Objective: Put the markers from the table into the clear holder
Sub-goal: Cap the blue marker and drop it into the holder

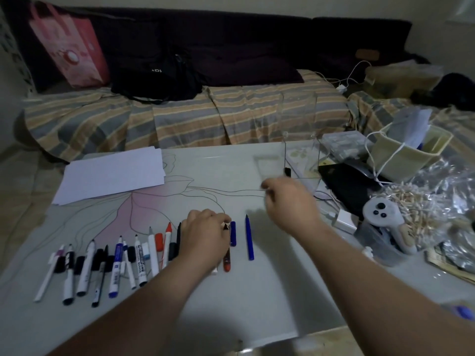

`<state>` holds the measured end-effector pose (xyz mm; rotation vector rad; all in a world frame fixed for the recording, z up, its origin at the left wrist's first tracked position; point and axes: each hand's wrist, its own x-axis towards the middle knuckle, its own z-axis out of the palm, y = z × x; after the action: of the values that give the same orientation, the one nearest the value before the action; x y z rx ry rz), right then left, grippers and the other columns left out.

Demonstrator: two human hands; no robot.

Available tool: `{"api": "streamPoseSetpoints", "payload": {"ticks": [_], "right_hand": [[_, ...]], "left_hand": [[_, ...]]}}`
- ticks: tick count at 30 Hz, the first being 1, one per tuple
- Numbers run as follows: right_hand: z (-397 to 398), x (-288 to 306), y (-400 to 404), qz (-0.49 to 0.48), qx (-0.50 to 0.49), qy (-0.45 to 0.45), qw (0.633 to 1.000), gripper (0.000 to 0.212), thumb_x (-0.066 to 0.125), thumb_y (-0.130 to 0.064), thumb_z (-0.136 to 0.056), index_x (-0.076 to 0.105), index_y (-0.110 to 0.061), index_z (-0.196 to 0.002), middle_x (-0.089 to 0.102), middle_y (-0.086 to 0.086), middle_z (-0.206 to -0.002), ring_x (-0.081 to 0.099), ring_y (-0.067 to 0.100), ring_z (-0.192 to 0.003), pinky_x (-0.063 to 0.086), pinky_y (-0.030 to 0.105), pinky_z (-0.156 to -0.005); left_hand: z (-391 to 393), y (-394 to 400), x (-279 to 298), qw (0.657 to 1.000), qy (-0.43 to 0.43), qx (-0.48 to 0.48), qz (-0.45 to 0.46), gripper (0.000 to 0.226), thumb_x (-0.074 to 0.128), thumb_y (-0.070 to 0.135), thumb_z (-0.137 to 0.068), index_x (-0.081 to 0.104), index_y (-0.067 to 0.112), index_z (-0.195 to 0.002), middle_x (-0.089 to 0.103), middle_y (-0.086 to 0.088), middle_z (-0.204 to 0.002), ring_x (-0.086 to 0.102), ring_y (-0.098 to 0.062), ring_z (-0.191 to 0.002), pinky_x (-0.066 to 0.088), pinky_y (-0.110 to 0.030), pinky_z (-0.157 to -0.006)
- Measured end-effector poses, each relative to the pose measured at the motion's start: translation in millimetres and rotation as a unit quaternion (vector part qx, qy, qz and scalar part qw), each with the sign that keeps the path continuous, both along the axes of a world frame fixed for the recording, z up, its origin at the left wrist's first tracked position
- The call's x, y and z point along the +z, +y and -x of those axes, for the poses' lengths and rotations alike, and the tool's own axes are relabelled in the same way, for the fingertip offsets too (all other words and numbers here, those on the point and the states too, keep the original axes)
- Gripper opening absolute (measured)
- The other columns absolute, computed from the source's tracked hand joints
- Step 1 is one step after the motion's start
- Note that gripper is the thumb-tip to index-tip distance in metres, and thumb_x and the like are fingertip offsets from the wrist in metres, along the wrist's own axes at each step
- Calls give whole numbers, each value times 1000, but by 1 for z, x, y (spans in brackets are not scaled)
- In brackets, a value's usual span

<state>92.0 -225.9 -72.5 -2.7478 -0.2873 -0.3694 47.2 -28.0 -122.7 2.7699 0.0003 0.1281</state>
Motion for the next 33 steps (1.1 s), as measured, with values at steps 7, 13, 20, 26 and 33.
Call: {"api": "streamPoseSetpoints", "payload": {"ticks": [7, 13, 20, 26, 33], "right_hand": [[22, -57, 24, 124, 54, 239, 962, 25, 53, -26, -98, 70, -12, -109, 55, 12, -108, 60, 33, -105, 47, 33, -86], [23, -50, 3, 71, -11, 297, 952, 18, 54, -5, -90, 62, -12, -105, 62, 15, -104, 64, 33, -94, 59, 41, -73], [19, -24, -25, -91, -96, 274, 953, 25, 65, -20, -90, 53, -21, -111, 59, 10, -107, 65, 29, -88, 61, 43, -66], [17, -11, -33, -119, -47, 167, 978, 11, 56, -23, -98, 62, -28, -106, 65, 0, -94, 62, 20, -81, 50, 34, -67], [27, 12, -11, 14, 74, -37, 996, 19, 56, -47, -96, 67, -41, -110, 63, -13, -90, 59, 17, -89, 51, 42, -77]], "left_hand": [[-2, -10, -19, 995, -26, -73, -63, 30, 47, 42, -95, 68, 47, -116, 65, 19, -117, 39, -20, -112, 28, -35, -88], [-2, -26, -33, 990, -29, -130, -54, 38, 58, 21, -91, 67, 44, -120, 62, 14, -117, 52, -21, -113, 34, -34, -92], [-1, -39, -39, 991, -8, -129, -35, 48, 54, 10, -89, 57, 31, -132, 59, 0, -119, 55, -26, -111, 41, -36, -94], [-5, -36, -18, 992, -24, -70, 98, 45, 62, 9, -91, 61, 27, -132, 63, 2, -114, 56, -21, -105, 40, -24, -85], [2, -1, 24, 951, -38, 13, 307, 32, 62, 7, -92, 72, 33, -107, 68, 10, -110, 64, -10, -101, 49, -23, -87]]}}
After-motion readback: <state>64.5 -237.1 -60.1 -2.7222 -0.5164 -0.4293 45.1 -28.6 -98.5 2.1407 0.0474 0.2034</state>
